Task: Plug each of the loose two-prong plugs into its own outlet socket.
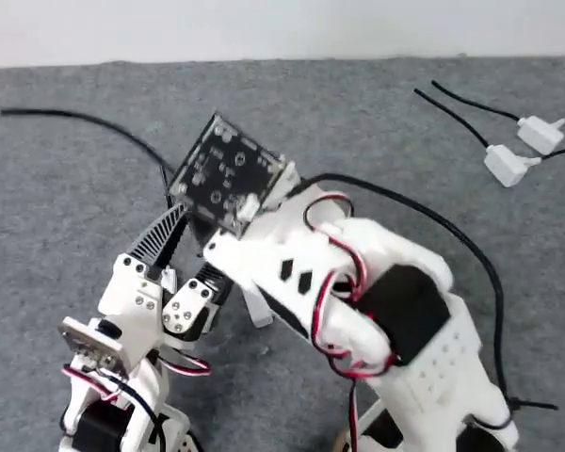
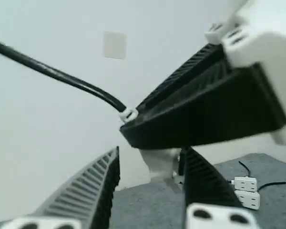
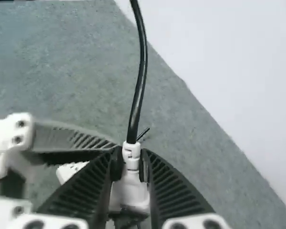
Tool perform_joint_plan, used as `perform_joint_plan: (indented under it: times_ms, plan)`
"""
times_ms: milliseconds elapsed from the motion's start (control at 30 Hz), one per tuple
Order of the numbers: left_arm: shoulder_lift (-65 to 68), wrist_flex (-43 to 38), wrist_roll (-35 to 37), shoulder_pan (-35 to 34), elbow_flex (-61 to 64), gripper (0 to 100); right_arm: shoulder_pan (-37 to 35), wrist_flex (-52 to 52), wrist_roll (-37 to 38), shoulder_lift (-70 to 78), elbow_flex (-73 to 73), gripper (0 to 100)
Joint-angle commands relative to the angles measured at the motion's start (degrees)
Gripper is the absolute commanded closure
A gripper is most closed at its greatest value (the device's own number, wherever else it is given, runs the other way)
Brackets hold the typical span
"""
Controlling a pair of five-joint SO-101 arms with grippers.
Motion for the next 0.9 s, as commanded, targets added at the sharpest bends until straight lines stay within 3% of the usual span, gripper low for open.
perform_joint_plan:
  times_ms: [0,300,867]
  plan:
    - [-0.7,-1.7,-0.5,-0.6,0.1,81,-0.8,2.1,-0.4,-3.3,-2.1,99.1]
    - [-0.7,-1.7,-0.5,-5.0,0.7,81,-0.4,7.4,-0.1,-6.2,-1.8,99.1]
    - [-0.7,-1.2,-0.4,-3.1,5.2,81,-0.3,6.1,-0.1,-6.5,2.3,99.1]
